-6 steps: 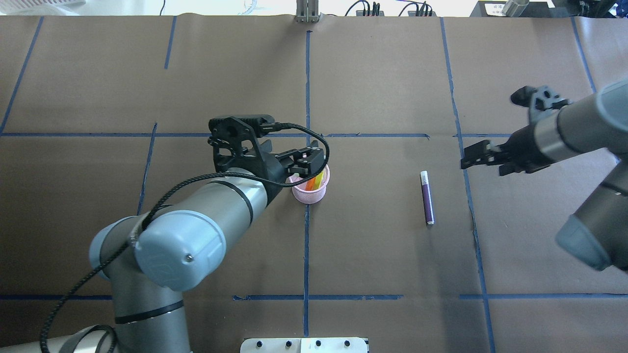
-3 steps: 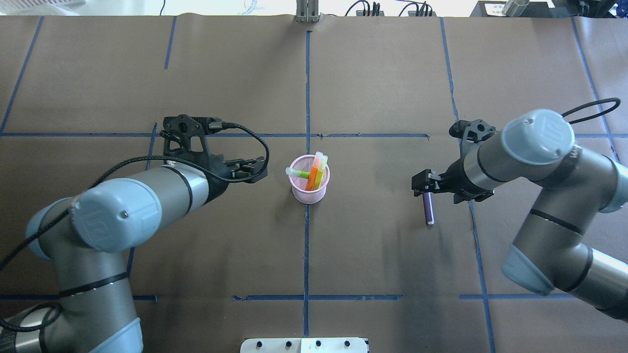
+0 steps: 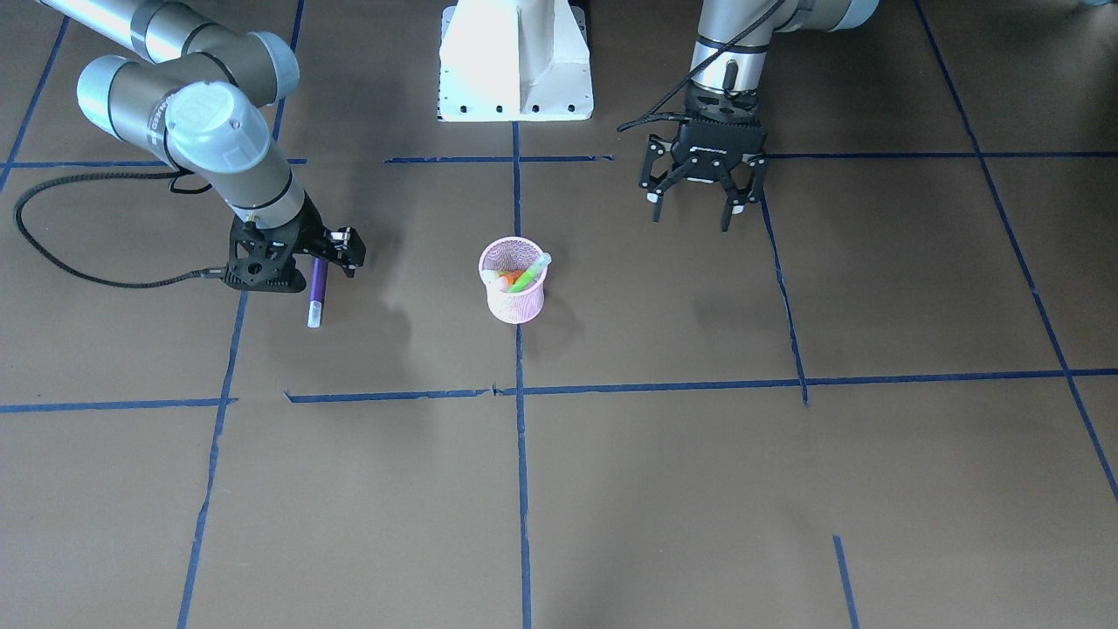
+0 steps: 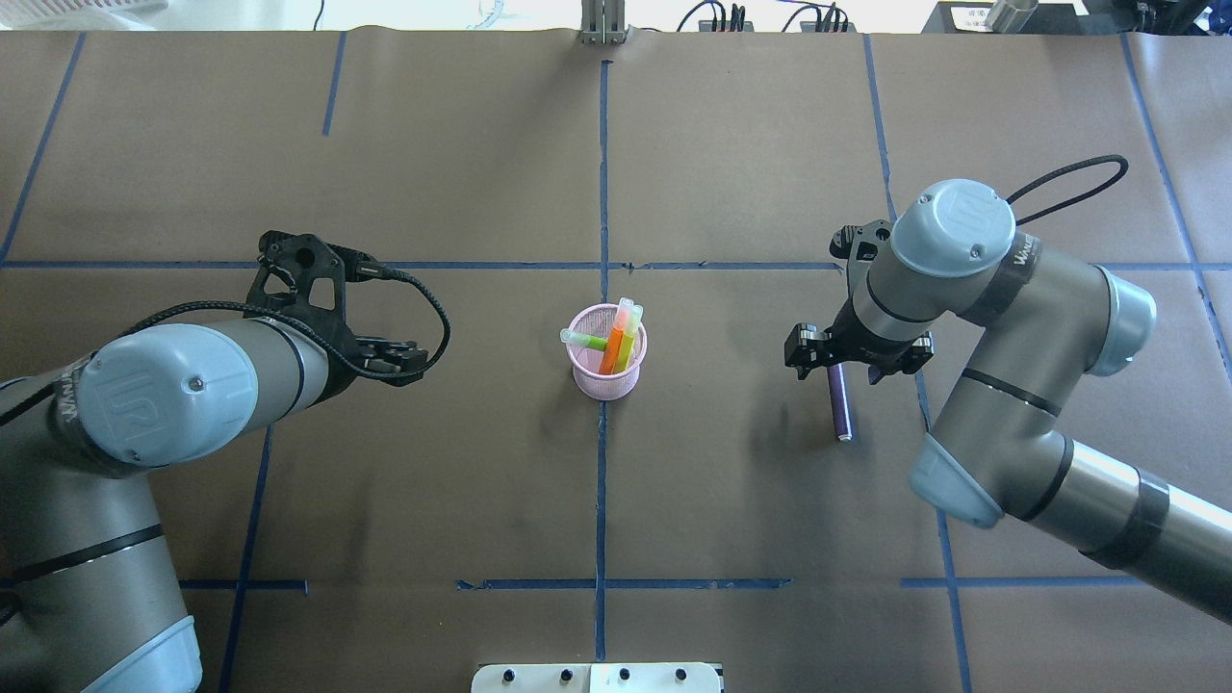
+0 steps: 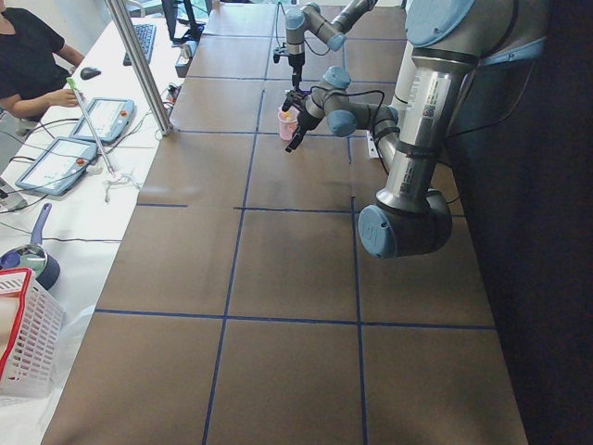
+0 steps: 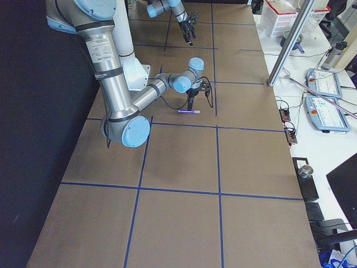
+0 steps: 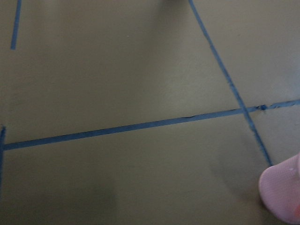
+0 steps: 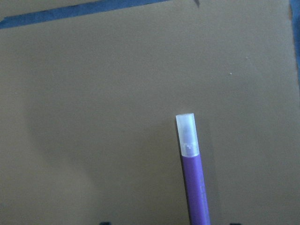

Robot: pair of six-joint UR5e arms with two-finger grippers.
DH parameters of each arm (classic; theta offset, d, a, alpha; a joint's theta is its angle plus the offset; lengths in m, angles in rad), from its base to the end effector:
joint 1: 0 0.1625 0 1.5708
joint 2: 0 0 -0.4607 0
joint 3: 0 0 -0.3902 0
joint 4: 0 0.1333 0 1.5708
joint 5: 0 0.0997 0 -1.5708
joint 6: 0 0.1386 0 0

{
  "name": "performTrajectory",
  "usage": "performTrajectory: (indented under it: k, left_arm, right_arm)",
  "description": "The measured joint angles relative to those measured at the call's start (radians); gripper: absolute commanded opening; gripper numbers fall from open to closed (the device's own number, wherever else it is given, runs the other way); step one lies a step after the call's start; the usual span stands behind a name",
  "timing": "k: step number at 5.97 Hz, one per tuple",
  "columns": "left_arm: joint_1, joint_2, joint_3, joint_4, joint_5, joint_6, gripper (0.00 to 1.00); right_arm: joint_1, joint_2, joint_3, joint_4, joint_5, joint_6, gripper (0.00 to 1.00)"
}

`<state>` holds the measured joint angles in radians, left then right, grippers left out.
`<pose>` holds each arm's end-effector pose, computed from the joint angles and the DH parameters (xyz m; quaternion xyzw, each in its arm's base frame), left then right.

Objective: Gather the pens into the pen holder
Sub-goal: 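Lower the right gripper onto the purple marker and grasp it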

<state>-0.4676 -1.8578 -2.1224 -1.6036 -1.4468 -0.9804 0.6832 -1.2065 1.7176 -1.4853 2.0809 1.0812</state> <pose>0.4327 -0.3870 0.3264 0.2611 0.3353 0.0294 0.9047 -0.4665 -0.4643 0.4462 -0.0435 -0.3703 0.0156 0.9278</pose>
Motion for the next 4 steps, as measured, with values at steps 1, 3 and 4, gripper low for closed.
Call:
performTrajectory:
  k: [1, 3, 4]
  left_arm:
    - [-0.001, 0.002, -0.024, 0.091, -0.002, 0.031, 0.92]
    - [-0.001, 0.002, -0.034, 0.13, -0.002, 0.044, 0.92]
    - [-0.001, 0.002, -0.035, 0.132, -0.002, 0.044, 0.93]
  right_arm:
    - [0.031, 0.023, -0.073, 0.001, 0.042, -0.074, 0.74]
    - [0.047, 0.05, -0.137, 0.002, 0.09, -0.122, 0.69]
    - [0.049, 0.053, -0.134, 0.002, 0.128, -0.121, 0.67]
